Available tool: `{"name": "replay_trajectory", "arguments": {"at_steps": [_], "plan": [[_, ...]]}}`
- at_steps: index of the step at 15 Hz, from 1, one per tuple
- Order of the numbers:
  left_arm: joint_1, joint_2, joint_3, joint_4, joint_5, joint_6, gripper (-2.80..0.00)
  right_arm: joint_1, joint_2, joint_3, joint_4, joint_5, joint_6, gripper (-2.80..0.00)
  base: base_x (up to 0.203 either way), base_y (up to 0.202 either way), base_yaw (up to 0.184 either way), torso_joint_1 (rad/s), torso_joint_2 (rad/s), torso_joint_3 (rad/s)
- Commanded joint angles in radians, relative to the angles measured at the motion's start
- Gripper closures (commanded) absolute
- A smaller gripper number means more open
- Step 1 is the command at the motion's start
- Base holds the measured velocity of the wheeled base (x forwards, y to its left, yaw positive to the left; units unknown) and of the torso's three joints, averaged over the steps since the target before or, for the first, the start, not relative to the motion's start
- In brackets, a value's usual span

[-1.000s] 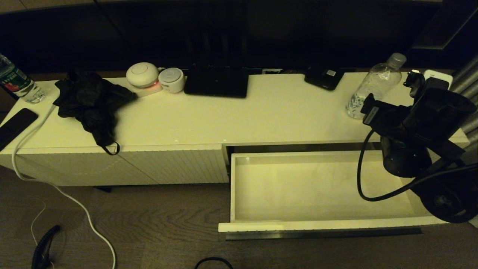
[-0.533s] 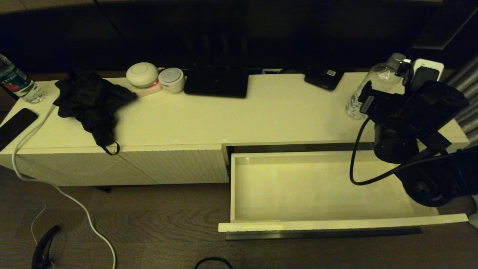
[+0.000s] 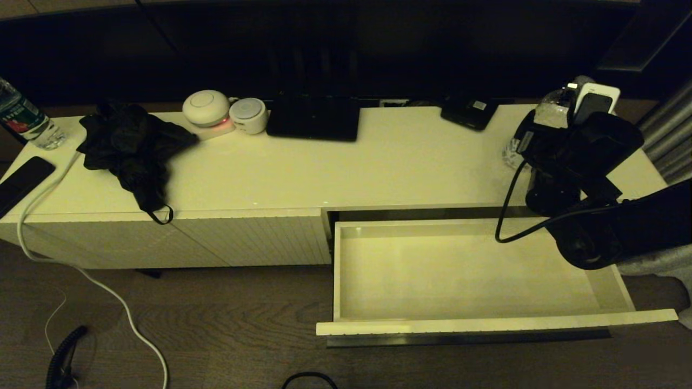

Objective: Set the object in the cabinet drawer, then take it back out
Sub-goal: Put the mineral water in the drawer

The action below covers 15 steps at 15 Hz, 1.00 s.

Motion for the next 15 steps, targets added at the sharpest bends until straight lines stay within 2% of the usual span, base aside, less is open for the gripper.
{"name": "replay_trajectory", "arguments": {"at_steps": [1,4,8,9,15], "plan": [[0.0,-0.002,0.002,0.0,0.0,0.0,0.0,-0.021,0.033,-0.038,-0.007,-0.004,-0.014,-2.8,0.0,0.0,0.0,0.0,0.0,0.0],[0.0,-0.002,0.0,0.0,0.0,0.0,0.0,-0.036,0.057,-0.091,-0.006,-0.004,-0.02,-2.8,0.0,0.0,0.0,0.0,0.0,0.0],[0.0,-0.002,0.002,0.0,0.0,0.0,0.0,-0.036,0.065,-0.091,-0.006,-0.008,-0.023,-2.8,0.0,0.0,0.0,0.0,0.0,0.0],[0.0,-0.002,0.0,0.0,0.0,0.0,0.0,-0.036,0.064,-0.093,-0.007,-0.009,-0.023,0.0,0.0,0.0,0.0,0.0,0.0,0.0],[0.0,-0.002,0.001,0.0,0.0,0.0,0.0,-0.034,0.051,-0.092,-0.007,-0.012,-0.034,0.0,0.0,0.0,0.0,0.0,0.0,0.0]]}}
